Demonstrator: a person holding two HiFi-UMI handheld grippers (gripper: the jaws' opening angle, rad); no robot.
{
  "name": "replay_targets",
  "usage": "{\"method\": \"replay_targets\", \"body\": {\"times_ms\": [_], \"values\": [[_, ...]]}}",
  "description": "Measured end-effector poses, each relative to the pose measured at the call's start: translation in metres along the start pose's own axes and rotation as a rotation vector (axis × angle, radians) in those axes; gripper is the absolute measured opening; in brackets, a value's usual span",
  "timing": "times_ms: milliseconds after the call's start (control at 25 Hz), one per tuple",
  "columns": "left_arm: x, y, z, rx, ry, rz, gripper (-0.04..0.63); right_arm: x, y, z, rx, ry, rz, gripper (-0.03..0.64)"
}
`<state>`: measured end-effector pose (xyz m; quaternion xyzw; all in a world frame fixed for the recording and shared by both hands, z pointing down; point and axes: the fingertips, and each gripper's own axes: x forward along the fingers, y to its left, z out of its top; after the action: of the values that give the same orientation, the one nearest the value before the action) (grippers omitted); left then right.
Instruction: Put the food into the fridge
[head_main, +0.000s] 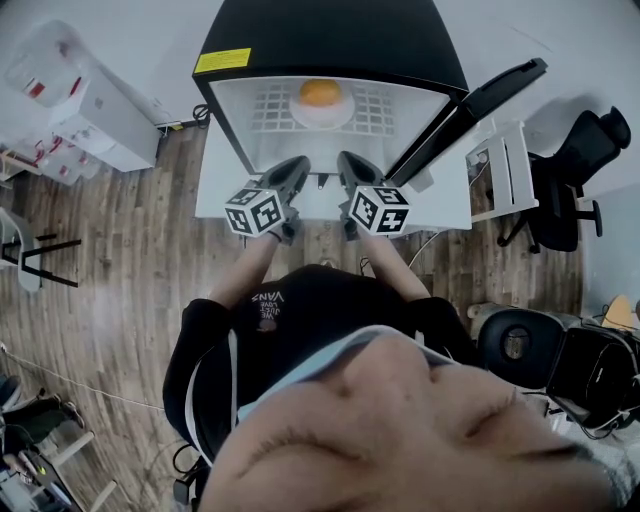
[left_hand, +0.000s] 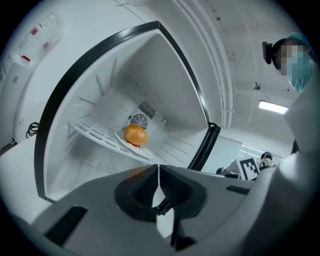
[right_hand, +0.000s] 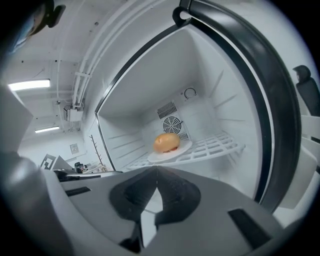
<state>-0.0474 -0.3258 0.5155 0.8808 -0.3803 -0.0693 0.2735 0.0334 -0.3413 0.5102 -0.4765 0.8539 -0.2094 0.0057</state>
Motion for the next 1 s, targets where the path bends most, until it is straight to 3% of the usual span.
{"method": "replay_targets", "body": {"times_ms": [1000], "values": [[-0.062,-0.028,-0.020,0.025,0.021,-0.055,0.023,-0.052,0.043,-0.026,-0.023,-0.033,-0.070,0.012]]}}
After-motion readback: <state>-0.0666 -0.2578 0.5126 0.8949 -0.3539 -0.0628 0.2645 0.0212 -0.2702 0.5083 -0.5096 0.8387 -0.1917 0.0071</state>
